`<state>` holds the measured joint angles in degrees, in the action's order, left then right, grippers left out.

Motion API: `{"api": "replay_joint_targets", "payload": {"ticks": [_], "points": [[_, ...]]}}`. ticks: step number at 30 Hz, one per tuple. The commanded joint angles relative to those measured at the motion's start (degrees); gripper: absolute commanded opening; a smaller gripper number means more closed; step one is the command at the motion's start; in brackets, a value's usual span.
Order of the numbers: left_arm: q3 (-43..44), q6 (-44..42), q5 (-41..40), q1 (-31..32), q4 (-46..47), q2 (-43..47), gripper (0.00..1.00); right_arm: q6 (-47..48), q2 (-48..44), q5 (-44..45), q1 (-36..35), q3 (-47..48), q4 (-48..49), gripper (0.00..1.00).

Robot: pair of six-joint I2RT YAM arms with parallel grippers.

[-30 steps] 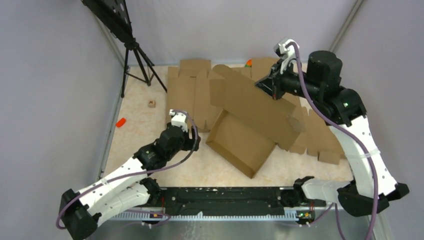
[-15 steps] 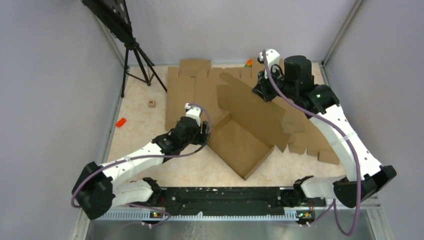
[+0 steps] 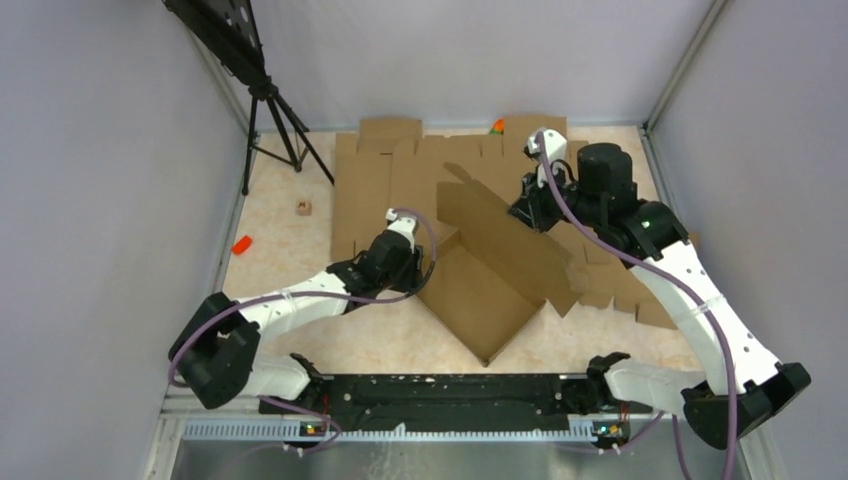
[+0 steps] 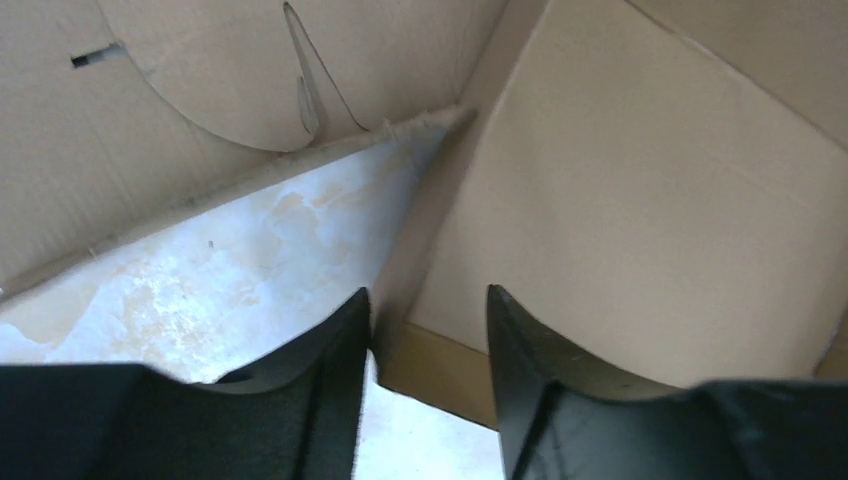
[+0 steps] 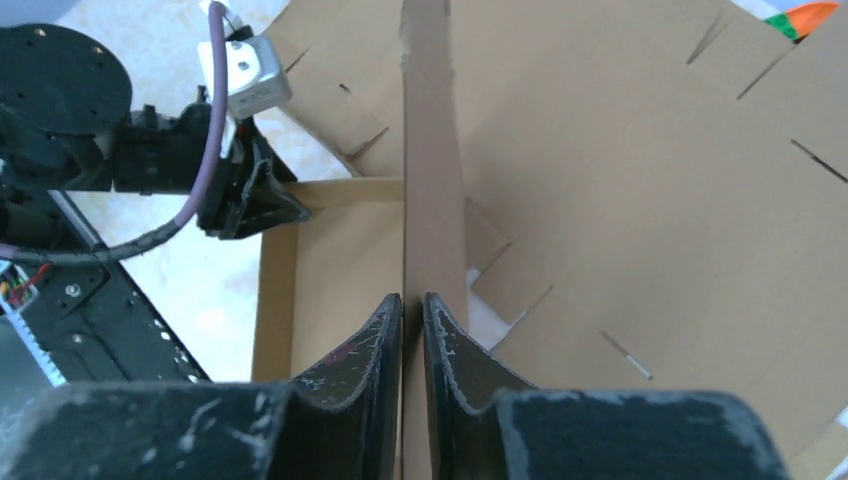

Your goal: Fold the paper box

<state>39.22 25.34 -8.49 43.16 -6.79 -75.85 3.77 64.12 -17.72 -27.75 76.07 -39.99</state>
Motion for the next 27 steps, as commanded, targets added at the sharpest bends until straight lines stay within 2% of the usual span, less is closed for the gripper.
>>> {"api": "replay_joint_targets", "payload": {"ticks": [1,3,5,9,12,18,23,25,27], "points": [[1.68,1.29,1.38,-0.18,2.65,-0.99,0.41,-2.28,-0.57,-1.92,-0.47,-1.62,0.08,0.24],[2.36,1.43,0.73,-0.13,1.58,-1.65,0.33,-2.57,0.24,0.62,-0.47,-1.45,-1.85,0.35],[2.64,1.42,0.31,-0.18,1.09,-1.66,0.27,-2.48,0.89,2.06,-0.51,-0.95,-3.78,0.41],[2.67,1.17,-0.38,-0.17,1.08,-0.83,0.2,-2.19,1.27,3.43,-0.93,0.02,-5.97,0.42],[3.27,1.11,-0.22,-0.16,0.42,-0.78,0.18,-2.09,0.63,3.02,-1.37,0.17,-6.34,0.35],[4.37,0.3,-0.2,-0.18,-0.98,3.36,0.39,-2.32,0.13,1.46,-2.19,-1.18,-6.56,0.35],[7.14,-1.85,-1.0,-0.73,-3.2,7.82,0.5,-2.77,-0.33,1.72,-2.14,-1.95,-6.67,0.36],[7.34,-3.93,-1.18,-0.86,-1.21,9.18,0.6,-3.02,-0.8,1.32,-2.18,-2.19,-6.52,0.36],[6.58,-6.61,0.65,-1.63,3.49,9.75,0.63,-3.29,-0.75,0.99,-2.2,-2.33,-6.41,0.38]]}}
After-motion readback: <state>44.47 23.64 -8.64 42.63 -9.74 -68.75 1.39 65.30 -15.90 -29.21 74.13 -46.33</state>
